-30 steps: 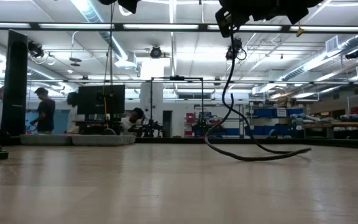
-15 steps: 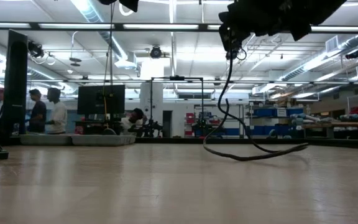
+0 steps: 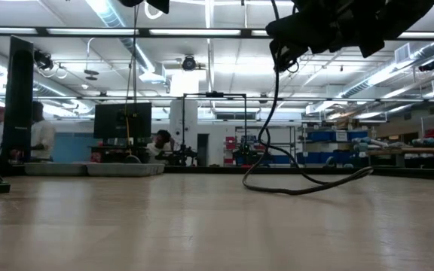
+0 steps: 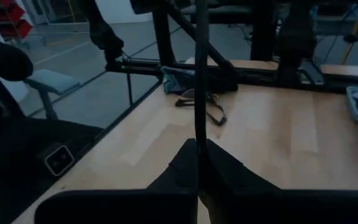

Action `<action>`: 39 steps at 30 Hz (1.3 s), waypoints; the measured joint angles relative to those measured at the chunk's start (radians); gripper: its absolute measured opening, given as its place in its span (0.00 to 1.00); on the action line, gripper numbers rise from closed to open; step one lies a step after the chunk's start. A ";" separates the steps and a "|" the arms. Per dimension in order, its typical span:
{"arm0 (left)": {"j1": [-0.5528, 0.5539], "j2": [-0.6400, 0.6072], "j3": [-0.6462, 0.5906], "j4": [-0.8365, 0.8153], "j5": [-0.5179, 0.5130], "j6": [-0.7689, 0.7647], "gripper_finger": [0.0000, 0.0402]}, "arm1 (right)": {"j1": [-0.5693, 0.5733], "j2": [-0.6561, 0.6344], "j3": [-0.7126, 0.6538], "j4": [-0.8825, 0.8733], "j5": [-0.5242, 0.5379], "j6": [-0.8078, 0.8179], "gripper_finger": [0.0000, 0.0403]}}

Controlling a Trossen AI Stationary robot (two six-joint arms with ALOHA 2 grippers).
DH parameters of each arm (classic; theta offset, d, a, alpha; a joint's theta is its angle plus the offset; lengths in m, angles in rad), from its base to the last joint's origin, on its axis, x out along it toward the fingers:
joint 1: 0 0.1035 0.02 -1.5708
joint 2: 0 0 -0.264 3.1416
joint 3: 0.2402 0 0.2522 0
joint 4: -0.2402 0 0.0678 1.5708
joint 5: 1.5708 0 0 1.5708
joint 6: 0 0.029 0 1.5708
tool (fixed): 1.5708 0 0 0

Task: Coil cords
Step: Coil the black wire onto the spool

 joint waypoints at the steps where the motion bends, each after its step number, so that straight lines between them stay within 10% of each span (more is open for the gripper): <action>1: 0.001 0.000 0.000 0.008 0.002 0.000 0.00 | 0.003 0.000 0.000 -0.001 0.000 0.007 0.01; 24: 0.046 -0.018 0.000 -0.096 -0.056 0.003 0.00 | 0.216 -0.002 -0.001 -0.184 0.123 0.096 0.01; 39: 0.046 -0.083 0.001 -0.488 -0.175 -0.053 0.00 | 0.361 -0.048 -0.002 -0.258 0.315 0.135 0.01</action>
